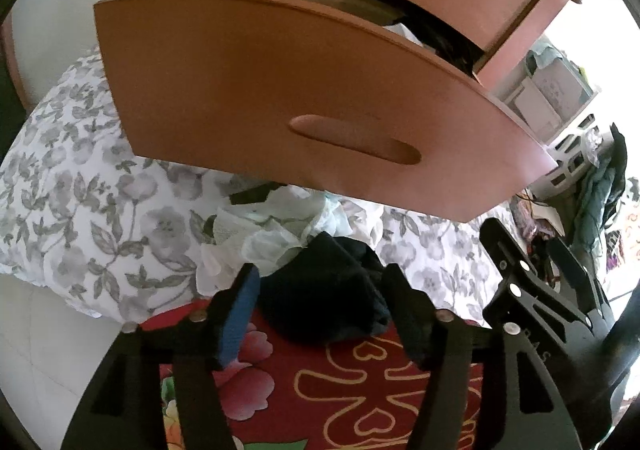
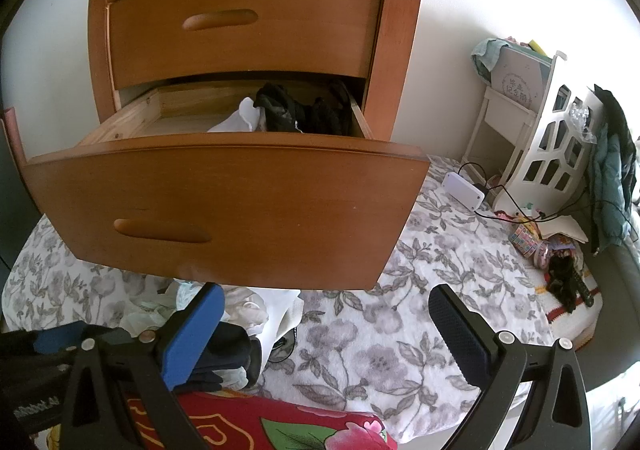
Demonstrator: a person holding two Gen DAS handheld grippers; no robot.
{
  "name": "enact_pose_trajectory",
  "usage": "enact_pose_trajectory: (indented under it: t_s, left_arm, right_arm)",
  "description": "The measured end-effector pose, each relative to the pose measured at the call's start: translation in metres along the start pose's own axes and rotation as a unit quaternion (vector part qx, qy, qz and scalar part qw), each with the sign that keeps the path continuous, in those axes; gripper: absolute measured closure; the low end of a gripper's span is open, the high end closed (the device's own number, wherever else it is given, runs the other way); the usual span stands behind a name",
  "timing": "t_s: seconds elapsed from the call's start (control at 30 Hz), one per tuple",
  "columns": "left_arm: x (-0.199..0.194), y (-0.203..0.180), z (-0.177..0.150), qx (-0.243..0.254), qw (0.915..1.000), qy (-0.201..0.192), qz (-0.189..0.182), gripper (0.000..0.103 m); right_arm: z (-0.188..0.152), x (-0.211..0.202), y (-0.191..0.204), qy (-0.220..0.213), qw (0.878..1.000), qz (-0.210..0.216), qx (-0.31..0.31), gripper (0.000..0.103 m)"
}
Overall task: Take underwear out of drawer
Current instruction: 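Open the left tool, releasing the black cloth, and withdraw, then reach the left tool into the drawer toward the white Hello Kitty cloth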
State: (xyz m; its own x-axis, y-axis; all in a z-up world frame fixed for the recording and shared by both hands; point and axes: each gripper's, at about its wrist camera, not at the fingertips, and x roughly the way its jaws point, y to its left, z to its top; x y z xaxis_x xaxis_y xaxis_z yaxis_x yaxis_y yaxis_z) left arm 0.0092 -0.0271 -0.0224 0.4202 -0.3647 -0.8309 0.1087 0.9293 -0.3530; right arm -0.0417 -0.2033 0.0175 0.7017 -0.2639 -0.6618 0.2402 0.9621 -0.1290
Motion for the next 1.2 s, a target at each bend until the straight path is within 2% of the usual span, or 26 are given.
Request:
enact_pose_trajectory:
  t_s: [0.1, 0.17, 0.33, 0.47, 0.67, 1.03, 1.2]
  left_arm:
    - [-0.003, 0.002, 0.001, -0.002, 0.9999, -0.009, 0.012, 0.03]
    - [-0.005, 0.004, 0.001, -0.003, 0.9997, -0.018, 0.016, 0.014]
    - [-0.011, 0.002, 0.003, 0.006, 0.9987, -0.045, 0.021, 0.011]
    - [-0.015, 0.0, 0.004, 0.011, 0.9981, -0.056, 0.022, 0.003]
    - [-0.027, -0.003, 0.006, 0.023, 0.9962, -0.08, 0.023, 0.003]
    - [-0.05, -0.009, 0.009, 0.045, 0.9897, -0.136, -0.008, 0.002]
    - [-0.065, -0.01, 0.014, 0.05, 0.9854, -0.154, -0.051, 0.002]
  right_arm:
    - [0.0, 0.0, 0.0, 0.0, 1.0, 0.0, 0.0, 0.0]
    - [0.0, 0.0, 0.0, 0.0, 1.0, 0.0, 0.0, 0.0]
    - [0.0, 0.0, 0.0, 0.0, 1.0, 0.0, 0.0, 0.0]
    - [0.0, 0.0, 0.0, 0.0, 1.0, 0.0, 0.0, 0.0]
    - [0.0, 0.0, -0.001, 0.0, 1.0, 0.0, 0.0, 0.0]
    - [-0.001, 0.0, 0.0, 0.001, 1.0, 0.002, 0.001, 0.0]
    - [-0.001, 0.0, 0.0, 0.002, 1.0, 0.001, 0.0, 0.0]
